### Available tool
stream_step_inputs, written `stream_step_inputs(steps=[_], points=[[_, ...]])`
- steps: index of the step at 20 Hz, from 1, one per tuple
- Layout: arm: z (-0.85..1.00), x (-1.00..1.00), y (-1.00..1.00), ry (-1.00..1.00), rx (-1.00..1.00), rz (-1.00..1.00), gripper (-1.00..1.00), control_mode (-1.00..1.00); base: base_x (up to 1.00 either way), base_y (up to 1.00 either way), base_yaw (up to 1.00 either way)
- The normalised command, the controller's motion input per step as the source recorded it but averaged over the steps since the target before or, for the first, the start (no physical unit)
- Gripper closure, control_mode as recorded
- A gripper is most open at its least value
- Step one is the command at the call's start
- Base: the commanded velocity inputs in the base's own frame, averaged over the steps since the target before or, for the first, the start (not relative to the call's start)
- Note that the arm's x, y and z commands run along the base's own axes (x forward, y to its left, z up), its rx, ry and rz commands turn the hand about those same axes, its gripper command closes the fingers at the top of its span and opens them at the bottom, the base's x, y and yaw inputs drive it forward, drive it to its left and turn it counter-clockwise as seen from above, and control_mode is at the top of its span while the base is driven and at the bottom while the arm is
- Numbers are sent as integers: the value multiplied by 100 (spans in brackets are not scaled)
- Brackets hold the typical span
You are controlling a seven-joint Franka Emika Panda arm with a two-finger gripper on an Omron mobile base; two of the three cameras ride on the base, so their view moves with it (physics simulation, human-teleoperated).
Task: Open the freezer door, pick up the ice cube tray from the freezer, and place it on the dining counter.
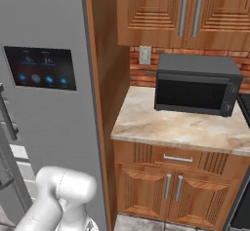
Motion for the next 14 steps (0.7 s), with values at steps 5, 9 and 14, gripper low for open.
stream_step_inputs(steps=[5,9,14], points=[[0,-42,48,10,0,0,100,-100,0,0,0],[-1,-42,51,10,0,0,100,-100,0,0,0],[-9,-45,59,9,0,0,100,-100,0,0,0]])
